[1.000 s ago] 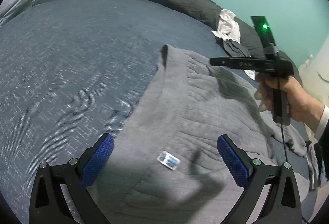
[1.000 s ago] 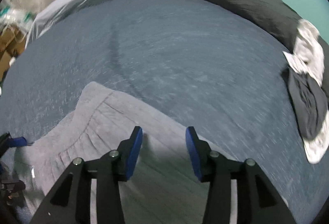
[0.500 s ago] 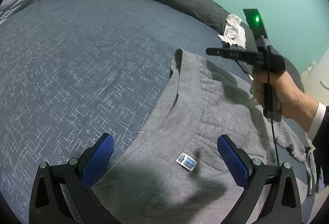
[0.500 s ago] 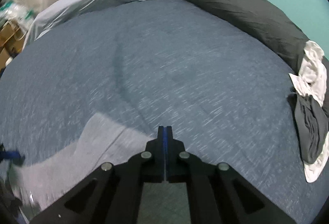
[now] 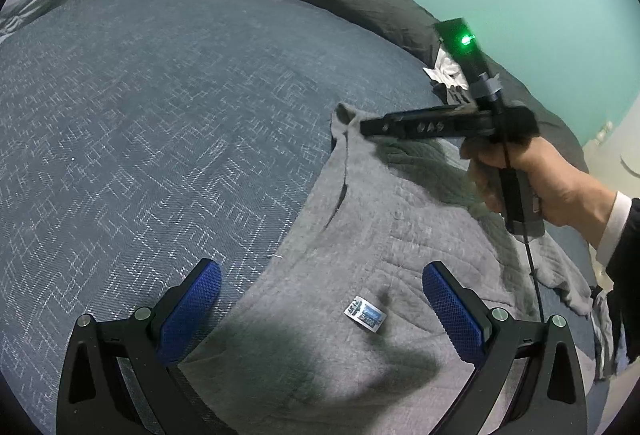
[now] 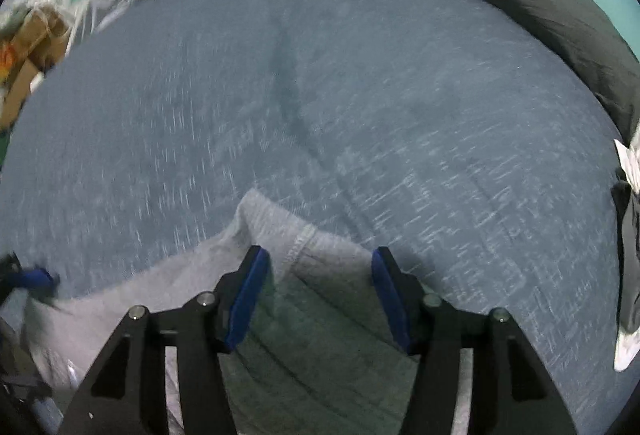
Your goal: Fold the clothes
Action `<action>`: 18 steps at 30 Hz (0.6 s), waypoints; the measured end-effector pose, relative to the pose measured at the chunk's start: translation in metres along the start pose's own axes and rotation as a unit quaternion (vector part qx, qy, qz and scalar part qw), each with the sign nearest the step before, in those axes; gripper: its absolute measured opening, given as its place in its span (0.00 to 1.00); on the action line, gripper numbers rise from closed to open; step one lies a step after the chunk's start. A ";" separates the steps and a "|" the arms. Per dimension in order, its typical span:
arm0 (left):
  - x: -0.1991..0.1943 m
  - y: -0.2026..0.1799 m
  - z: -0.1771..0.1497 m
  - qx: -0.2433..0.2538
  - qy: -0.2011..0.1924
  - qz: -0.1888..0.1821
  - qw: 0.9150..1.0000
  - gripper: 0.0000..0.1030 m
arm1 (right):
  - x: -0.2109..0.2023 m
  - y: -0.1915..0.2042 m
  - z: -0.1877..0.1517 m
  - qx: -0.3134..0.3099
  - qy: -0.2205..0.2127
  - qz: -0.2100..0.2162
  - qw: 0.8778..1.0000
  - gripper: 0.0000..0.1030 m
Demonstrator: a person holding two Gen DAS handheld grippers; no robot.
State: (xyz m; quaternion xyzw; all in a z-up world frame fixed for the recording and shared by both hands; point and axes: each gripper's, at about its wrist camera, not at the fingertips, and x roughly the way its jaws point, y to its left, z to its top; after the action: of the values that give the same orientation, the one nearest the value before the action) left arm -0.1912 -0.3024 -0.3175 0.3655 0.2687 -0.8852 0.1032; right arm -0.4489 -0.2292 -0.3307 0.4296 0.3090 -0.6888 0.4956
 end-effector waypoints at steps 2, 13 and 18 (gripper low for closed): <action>0.000 0.000 0.000 0.000 0.000 0.000 1.000 1.00 | 0.000 0.002 -0.002 -0.011 -0.007 0.012 1.000 0.36; -0.001 0.003 0.001 -0.007 -0.005 -0.001 1.000 1.00 | -0.042 -0.001 0.001 -0.010 -0.088 -0.022 0.996 0.11; -0.001 0.004 0.000 -0.007 -0.003 0.002 1.000 1.00 | -0.041 -0.007 0.012 0.020 -0.095 -0.060 0.993 0.11</action>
State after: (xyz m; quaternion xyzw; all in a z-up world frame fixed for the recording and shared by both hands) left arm -0.1894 -0.3056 -0.3182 0.3627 0.2739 -0.8842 0.1081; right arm -0.4529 -0.2206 -0.2887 0.3529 0.2725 -0.7609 0.4714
